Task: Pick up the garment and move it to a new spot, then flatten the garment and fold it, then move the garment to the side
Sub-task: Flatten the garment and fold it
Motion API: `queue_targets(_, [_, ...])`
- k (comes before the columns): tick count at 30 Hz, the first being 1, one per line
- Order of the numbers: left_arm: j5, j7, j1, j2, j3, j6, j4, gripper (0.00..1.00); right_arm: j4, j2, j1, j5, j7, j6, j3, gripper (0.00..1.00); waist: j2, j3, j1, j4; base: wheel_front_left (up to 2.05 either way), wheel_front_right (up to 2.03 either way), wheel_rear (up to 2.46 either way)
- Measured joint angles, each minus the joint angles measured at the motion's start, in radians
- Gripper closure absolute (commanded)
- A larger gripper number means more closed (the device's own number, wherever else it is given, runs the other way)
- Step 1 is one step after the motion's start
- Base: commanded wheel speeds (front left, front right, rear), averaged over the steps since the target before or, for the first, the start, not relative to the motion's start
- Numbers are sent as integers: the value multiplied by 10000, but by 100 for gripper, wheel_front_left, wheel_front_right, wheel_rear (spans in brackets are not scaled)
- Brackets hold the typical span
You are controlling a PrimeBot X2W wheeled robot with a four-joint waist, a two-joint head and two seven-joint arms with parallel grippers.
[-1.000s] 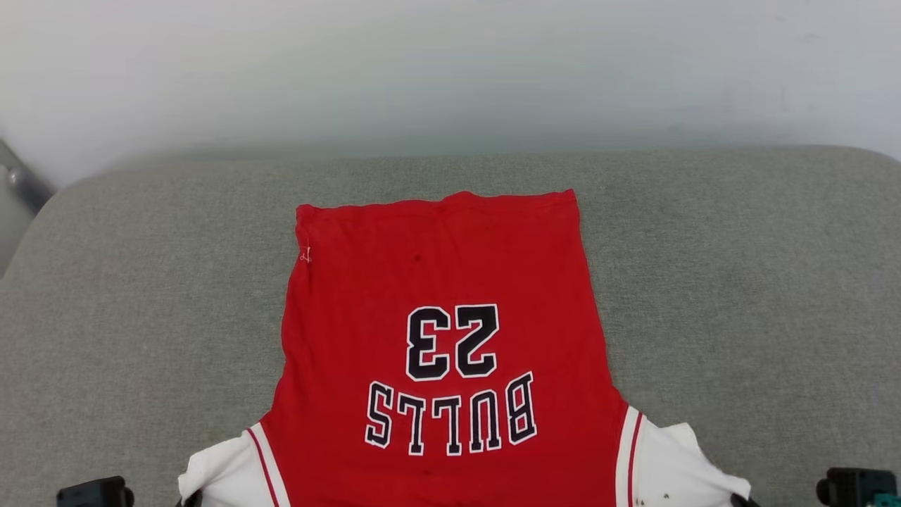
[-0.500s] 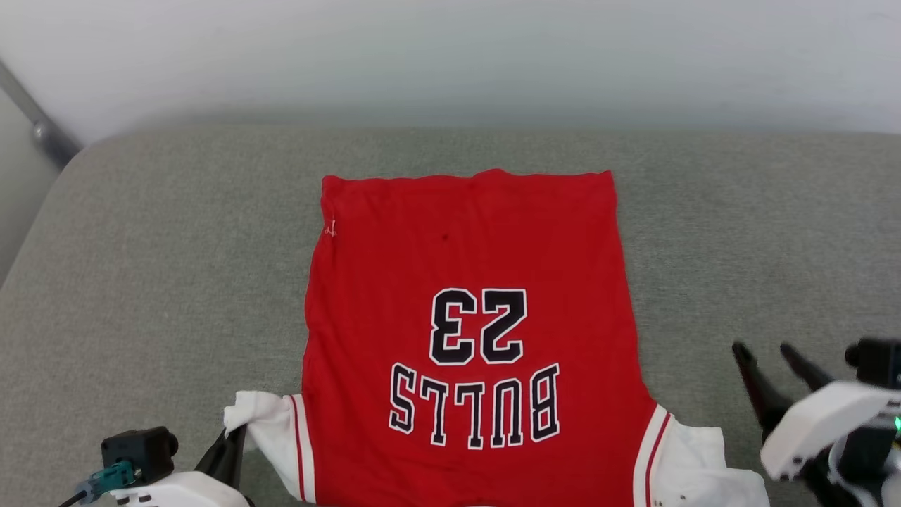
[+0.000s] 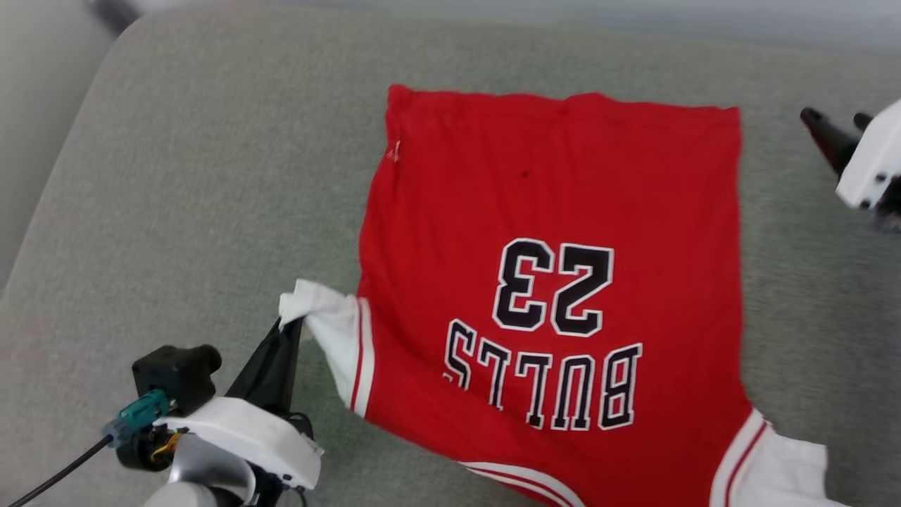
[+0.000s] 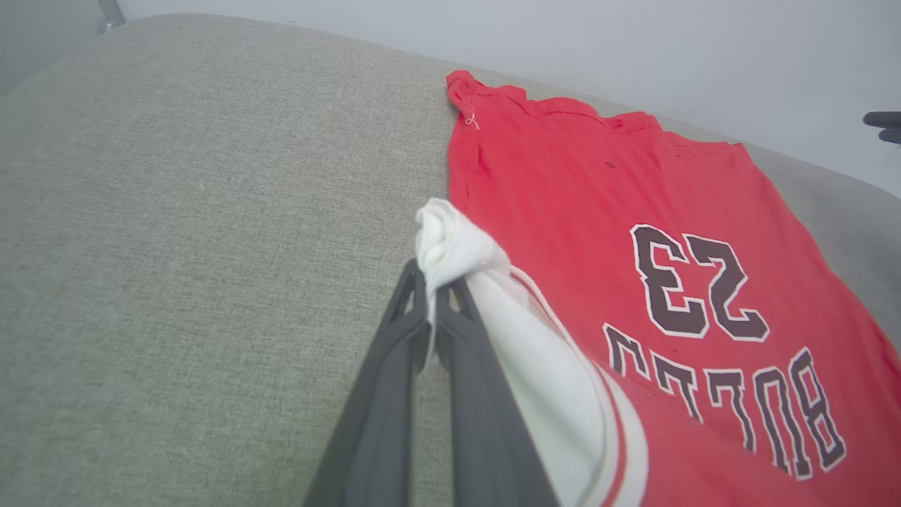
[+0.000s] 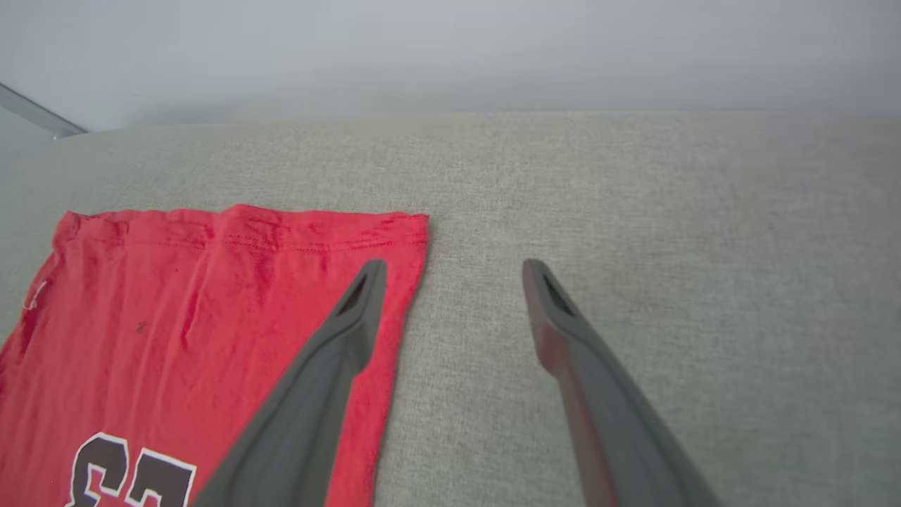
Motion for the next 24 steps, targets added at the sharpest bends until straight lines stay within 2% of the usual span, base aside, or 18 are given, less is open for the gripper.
queue_targets(5, [96, -238, -581, -305, -234, -324, 104, 100, 1325, -242, -1840, -525, 1743, 2, -196, 0, 0, 832, 0, 688, 0, 0, 0])
queue_targets(9, [171, -405, -918, -451, -339, -502, 232, 100, 2023, -215, -2721, -1204, 3045, 2, -372, 0, 0, 1449, 0, 1156, 0, 0, 0])
queue_targets(18, [234, -610, -1181, -683, -474, -646, 481, 100, 2293, 77, -3459, -2061, 4109, 2, -742, 0, 0, 2401, -3, 1662, 0, 0, 0])
queue_targets(20, [238, -627, -1253, -706, -499, -646, 569, 100, 2303, 86, -3543, -2217, 4309, 2, -819, 83, 0, 2431, -3, 1677, 0, 0, 0])
queue_targets(21, [247, -629, -1296, -713, -516, -648, 606, 100, 2305, 119, -3546, -2280, 4328, 2, -846, 100, 1, 2411, -3, 1678, 0, 0, 0])
queue_targets(24, [247, -625, -1320, -717, -546, -652, 708, 100, 2309, 176, -3510, -2347, 4412, 0, -830, 100, 0, 2300, -2, 1678, 0, 0, 0])
